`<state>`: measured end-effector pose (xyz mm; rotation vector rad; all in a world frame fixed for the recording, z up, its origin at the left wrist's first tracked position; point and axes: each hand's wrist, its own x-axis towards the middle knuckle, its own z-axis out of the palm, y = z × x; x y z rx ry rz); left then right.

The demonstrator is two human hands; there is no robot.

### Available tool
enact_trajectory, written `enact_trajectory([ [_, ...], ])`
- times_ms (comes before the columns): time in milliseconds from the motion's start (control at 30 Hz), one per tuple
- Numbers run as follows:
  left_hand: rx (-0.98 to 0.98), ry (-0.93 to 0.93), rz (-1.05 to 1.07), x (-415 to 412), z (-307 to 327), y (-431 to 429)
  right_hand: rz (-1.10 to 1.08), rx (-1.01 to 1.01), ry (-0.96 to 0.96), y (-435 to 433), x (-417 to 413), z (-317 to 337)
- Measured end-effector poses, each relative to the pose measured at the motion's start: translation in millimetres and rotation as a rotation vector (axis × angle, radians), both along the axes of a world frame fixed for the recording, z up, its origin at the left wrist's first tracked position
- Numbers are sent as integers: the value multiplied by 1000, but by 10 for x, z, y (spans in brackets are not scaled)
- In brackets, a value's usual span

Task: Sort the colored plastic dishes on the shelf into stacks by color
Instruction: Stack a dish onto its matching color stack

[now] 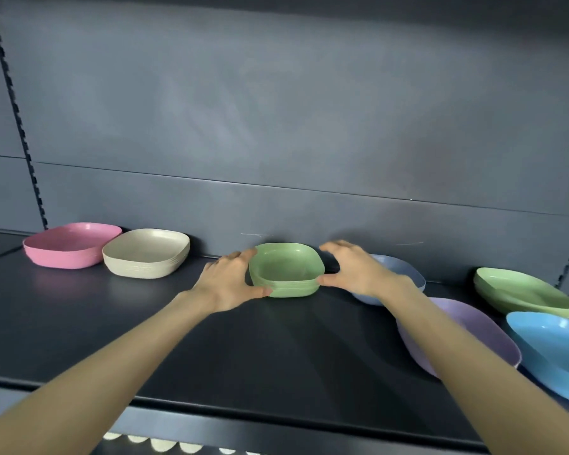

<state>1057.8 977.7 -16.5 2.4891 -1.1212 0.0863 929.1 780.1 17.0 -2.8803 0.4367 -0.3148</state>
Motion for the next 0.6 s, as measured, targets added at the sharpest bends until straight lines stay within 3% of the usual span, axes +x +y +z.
enact_trajectory([
  [433,-222,373,-30,263,-342,-213,-8,192,79,-140,262,-264],
  [600,-297,419,-62,284,-399,-216,-14,328,23,-109,264,-289],
])
